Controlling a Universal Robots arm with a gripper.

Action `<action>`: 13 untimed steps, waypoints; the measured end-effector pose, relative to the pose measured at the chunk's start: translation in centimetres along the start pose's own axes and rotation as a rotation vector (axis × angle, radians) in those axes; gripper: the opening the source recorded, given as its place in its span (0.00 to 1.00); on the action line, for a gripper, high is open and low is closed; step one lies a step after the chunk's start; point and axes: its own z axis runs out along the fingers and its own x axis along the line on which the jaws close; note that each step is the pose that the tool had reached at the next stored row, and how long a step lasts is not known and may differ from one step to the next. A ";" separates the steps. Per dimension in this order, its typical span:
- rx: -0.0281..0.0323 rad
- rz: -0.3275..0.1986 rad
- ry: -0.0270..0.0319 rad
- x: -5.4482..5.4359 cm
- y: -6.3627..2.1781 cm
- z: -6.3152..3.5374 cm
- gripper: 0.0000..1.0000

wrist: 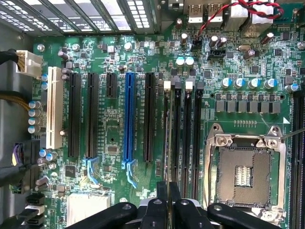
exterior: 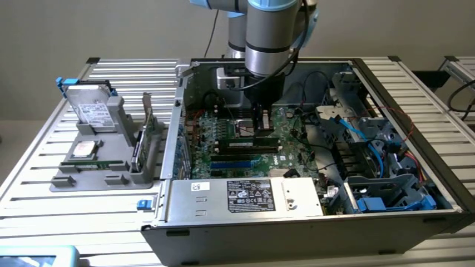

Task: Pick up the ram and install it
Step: 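Insert the ram into the slot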

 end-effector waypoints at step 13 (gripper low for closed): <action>0.0027 0.000 0.0029 0.0 0.07 0.16 0.13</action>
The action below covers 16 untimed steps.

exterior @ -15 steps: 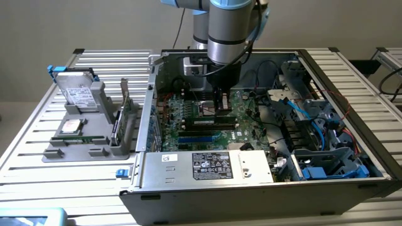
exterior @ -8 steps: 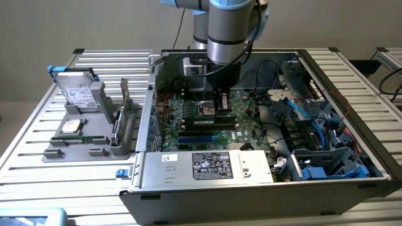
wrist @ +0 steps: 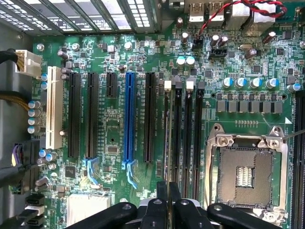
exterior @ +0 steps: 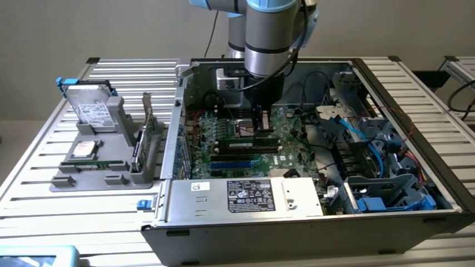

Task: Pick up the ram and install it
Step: 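Insert the ram into the slot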

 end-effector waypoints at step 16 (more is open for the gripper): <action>0.0040 0.000 0.0022 -0.1 0.14 0.34 0.13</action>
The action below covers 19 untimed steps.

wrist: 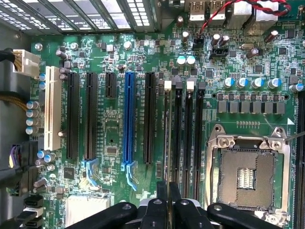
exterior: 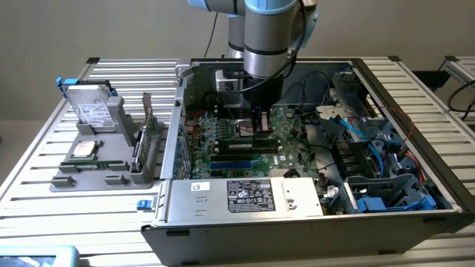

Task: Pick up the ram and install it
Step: 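Insert the ram into the slot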

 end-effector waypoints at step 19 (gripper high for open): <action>0.0112 0.001 0.0092 -0.1 0.02 0.13 0.22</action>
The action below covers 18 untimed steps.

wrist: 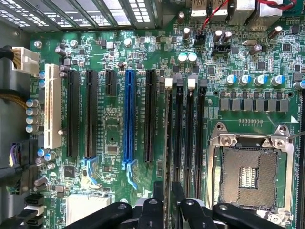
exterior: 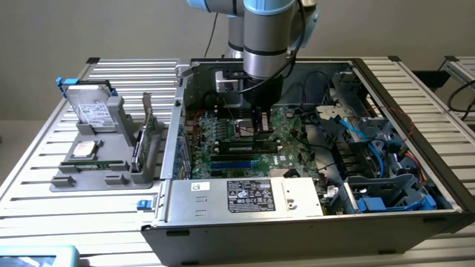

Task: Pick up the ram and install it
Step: 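Insert the ram into the slot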

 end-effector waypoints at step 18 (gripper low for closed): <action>-0.0136 -0.002 -0.0001 0.6 -0.75 -3.32 0.22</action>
